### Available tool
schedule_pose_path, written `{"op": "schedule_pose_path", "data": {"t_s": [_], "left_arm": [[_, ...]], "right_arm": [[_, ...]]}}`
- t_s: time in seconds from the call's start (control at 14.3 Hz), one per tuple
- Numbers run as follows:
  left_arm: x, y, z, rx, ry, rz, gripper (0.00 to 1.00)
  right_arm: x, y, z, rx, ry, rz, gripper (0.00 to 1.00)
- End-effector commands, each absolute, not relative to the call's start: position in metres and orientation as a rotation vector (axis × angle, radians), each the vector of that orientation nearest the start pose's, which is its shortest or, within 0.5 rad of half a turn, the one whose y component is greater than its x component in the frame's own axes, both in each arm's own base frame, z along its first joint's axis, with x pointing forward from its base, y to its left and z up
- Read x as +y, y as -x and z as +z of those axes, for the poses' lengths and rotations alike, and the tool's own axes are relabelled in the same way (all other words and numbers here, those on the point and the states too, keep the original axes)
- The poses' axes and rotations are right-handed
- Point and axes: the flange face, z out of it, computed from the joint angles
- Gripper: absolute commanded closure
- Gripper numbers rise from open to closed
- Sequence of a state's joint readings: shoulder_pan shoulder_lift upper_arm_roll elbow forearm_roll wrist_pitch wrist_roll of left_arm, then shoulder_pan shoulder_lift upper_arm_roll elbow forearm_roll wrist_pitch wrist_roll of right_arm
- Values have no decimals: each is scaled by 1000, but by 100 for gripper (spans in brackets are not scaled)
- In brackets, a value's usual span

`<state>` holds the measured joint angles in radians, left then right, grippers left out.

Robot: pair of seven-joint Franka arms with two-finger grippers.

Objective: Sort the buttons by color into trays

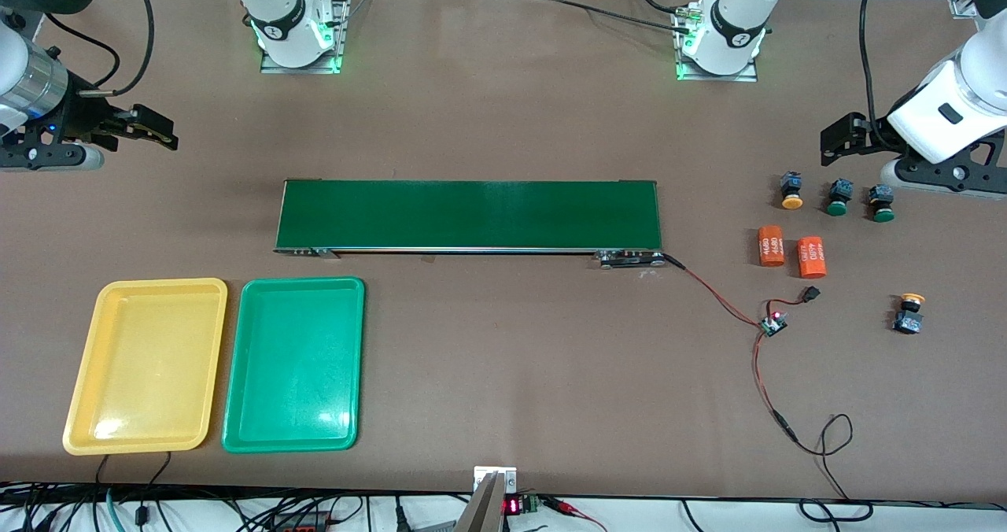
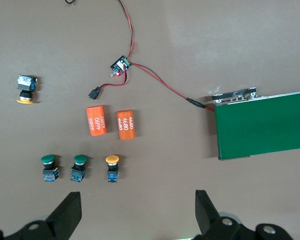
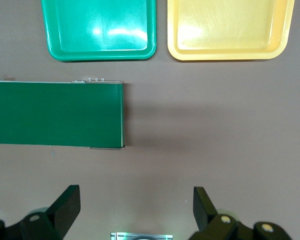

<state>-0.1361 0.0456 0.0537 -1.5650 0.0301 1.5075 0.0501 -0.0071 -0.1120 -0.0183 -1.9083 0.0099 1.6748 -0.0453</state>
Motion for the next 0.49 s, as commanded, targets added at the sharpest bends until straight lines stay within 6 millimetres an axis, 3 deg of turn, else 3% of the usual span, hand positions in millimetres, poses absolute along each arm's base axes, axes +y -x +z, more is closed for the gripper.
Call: {"op": "schedule_pose_path", "data": {"t_s": [0.0,0.42], "left_arm": [[-39,-558,599,223,3096,164,0],[-40,-556,600,207,3092,189,0]], "right_arm": [[-12,-512,534,-8,3105,175,0],[-11,-513,534,-10,3105,175,0]]}}
